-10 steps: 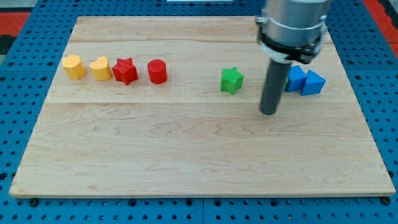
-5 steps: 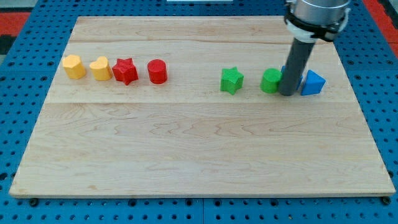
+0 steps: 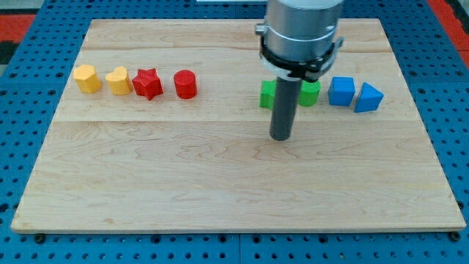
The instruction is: Arrange the green and blue blocks in a horizontal line
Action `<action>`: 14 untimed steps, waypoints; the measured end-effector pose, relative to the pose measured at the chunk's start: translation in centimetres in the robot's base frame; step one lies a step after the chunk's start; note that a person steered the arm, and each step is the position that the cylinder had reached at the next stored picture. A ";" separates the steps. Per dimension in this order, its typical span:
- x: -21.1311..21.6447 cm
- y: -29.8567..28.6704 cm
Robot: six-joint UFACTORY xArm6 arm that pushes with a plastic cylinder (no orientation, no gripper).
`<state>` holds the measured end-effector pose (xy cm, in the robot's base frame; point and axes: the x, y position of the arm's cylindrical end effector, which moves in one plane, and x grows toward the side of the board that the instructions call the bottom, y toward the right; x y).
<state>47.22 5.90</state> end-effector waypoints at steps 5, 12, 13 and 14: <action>-2.6 -0.3; 1.4 2.6; 1.5 6.4; 0.5 8.9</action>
<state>47.72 14.82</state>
